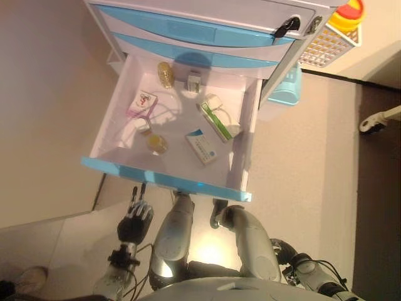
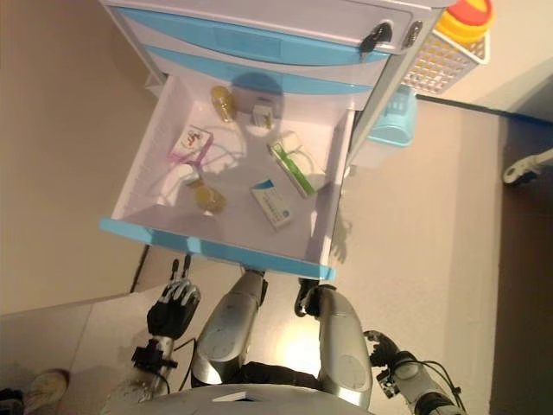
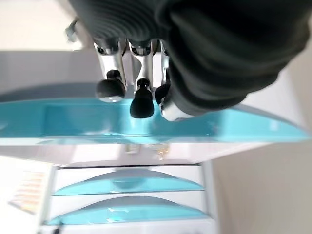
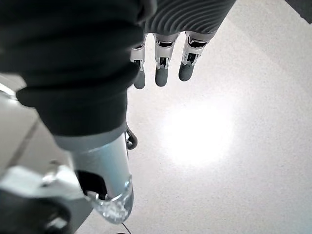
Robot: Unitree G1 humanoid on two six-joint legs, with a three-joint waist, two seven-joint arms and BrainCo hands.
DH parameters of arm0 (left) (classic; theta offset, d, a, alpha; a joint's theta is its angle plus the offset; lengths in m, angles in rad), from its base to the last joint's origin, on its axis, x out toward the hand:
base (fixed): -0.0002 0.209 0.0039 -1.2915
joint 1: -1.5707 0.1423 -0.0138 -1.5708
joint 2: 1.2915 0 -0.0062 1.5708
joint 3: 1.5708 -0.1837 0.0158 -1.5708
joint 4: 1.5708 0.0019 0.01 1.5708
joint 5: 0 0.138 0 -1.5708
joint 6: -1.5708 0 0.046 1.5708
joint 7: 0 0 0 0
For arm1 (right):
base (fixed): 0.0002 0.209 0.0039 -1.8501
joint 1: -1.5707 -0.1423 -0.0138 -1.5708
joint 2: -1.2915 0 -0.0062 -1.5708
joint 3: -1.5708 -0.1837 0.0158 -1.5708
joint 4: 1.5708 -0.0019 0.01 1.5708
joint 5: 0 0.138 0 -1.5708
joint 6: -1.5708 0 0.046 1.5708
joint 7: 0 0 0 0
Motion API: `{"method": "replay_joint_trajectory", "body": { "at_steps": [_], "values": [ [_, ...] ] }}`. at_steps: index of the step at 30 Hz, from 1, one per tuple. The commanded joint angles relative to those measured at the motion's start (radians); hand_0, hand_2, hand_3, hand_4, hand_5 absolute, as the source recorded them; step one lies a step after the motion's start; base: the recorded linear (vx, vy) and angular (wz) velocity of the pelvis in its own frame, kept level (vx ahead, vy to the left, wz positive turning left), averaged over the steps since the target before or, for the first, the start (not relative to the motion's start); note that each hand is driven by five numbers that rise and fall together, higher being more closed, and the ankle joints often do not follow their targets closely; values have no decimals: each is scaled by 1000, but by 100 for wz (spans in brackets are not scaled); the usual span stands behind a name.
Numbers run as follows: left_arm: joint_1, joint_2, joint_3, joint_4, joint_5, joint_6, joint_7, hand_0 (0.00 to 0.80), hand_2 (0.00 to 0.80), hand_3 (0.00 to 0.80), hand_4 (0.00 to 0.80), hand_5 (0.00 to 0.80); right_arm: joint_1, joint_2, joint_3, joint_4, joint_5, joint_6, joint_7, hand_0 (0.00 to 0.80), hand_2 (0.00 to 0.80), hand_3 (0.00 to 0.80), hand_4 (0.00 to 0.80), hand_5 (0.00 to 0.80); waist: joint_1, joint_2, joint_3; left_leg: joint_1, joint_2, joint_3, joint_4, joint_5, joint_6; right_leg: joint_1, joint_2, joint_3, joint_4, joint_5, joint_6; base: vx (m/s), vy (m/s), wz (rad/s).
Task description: Open the drawer and pick up the medicine
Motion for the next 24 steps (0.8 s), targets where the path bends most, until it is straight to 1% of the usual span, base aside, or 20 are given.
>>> {"method": "replay_joint_trajectory", "body": {
  "at_steps": [1, 5, 8, 10, 11, 12, 13, 17, 18, 19, 20, 21, 22, 23, 24],
  "values": [
    [87, 47, 23, 0, 85, -6, -65, 800, 800, 800, 800, 800, -12, -44, -75, 6, 3, -63, 14, 0, 0, 0, 0, 0, 13, 61, -60, -53, -33, 46, -159, 195, 40, 61, 38, -20, 31, 6, 31, 1, 69, 22],
    [84, 46, 27, 100, 179, -30, -48, 800, 800, 800, 800, 800, -12, -41, -99, 39, 1, -84, 16, 0, 0, 0, 0, 0, 7, 71, -60, -57, -44, 53, -156, 205, 34, 69, 31, -25, 18, 7, 33, -6, 67, 13],
    [85, 46, 23, 146, 235, -53, -16, 800, 800, 800, 800, 800, -2, -37, -115, 53, -3, -100, 12, 0, 0, 0, 0, 0, 3, 72, -60, -54, -51, 56, -154, 205, 32, 82, 32, -27, -2, 12, 35, 11, 39, 4],
    [84, 48, 22, 178, 294, -88, 58, 800, 800, 800, 800, 800, 7, -33, -126, 61, -5, -106, 4, 0, 0, 0, 0, 0, -1, 71, -60, -53, -55, 62, -150, 204, 32, 90, 33, -28, -14, 18, 39, 28, 30, 0],
    [82, 51, 19, 192, 322, -103, 96, 668, 668, 668, 668, 668, 11, -33, -131, 64, -5, -111, 3, 0, 0, 0, 0, 0, -3, 70, -60, -53, -57, 64, -148, 204, 31, 95, 34, -27, -21, 20, 40, 37, 24, 0],
    [80, 58, 14, 212, 366, -128, 174, 248, 248, 248, 248, 248, 17, -31, -135, 67, -7, -114, -5, 0, 0, 0, 0, 0, -6, 67, -60, -51, -60, 65, -146, 202, 32, 98, 35, -26, -26, 24, 42, 44, 24, 1],
    [76, 61, 15, 238, 407, -159, 222, 0, 0, 0, 0, 0, 20, -29, -138, 73, -9, -119, -12, 0, 0, 0, 0, 0, -10, 65, -60, -48, -61, 68, -145, 199, 33, 102, 35, -24, -30, 27, 44, 44, 22, 1],
    [64, 66, 25, 322, 546, -253, 375, 0, 0, 0, 0, 0, 35, -20, -154, 88, -1, -123, -64, 0, 0, 0, 0, 0, -21, 55, -60, -43, -74, 73, -126, 183, 38, 107, 34, -18, -38, 35, 49, 42, 27, 1],
    [59, 69, 29, 360, 624, -313, 427, 0, 0, 0, 0, 0, 39, -18, -167, 98, 3, -122, -92, 0, 0, 0, 0, 0, -27, 49, -60, -34, -79, 78, -121, 176, 39, 117, 32, -13, -45, 40, 52, 76, 39, -2],
    [55, 74, 24, 378, 686, -355, 463, 0, 0, 0, 0, 0, 40, -16, -176, 104, 13, -116, -109, 0, 0, 0, 0, 0, -30, 45, -60, -26, -80, 81, -122, 170, 42, 123, 31, -9, -48, 43, 54, 90, 35, -7],
    [50, 83, 10, 396, 770, -403, 513, 0, 0, 0, 0, 0, 43, -13, -189, 109, 32, -112, -136, 0, 0, 0, 0, 0, -33, 39, -60, -15, -82, 84, -124, 165, 44, 131, 30, -5, -53, 47, 56, 76, 21, -7],
    [44, 90, -1, 416, 864, -469, 567, 0, 0, 0, 0, 0, 46, -10, -203, 113, 49, -114, -164, 0, 0, 0, 0, 0, -37, 33, -60, -3, -83, 89, -129, 158, 48, 137, 29, -1, -59, 53, 61, 66, 17, -5],
    [38, 100, -20, 427, 962, -522, 633, 0, 0, 0, 0, 0, 49, -8, -218, 117, 66, -117, -186, 0, 0, 0, 0, 0, -41, 25, -61, 10, -84, 94, -138, 148, 53, 143, 28, 5, -68, 60, 66, 54, 6, -6],
    [32, 112, -48, 434, 1079, -562, 702, 0, 0, 0, 0, 0, 54, -4, -233, 118, 90, -126, -217, 0, 0, 0, 0, 0, -42, 15, -63, 24, -86, 102, -144, 137, 58, 149, 26, 12, -76, 66, 73, 38, 0, -9],
    [28, 122, -70, 434, 1159, -589, 747, 0, 0, 0, 0, 0, 55, -4, -244, 117, 100, -129, -236, 0, 0, 0, 0, 0, -46, 9, -68, 30, -87, 104, -152, 139, 61, 149, 28, 15, -88, 76, 78, 34, -2, -12]
  ]
}}
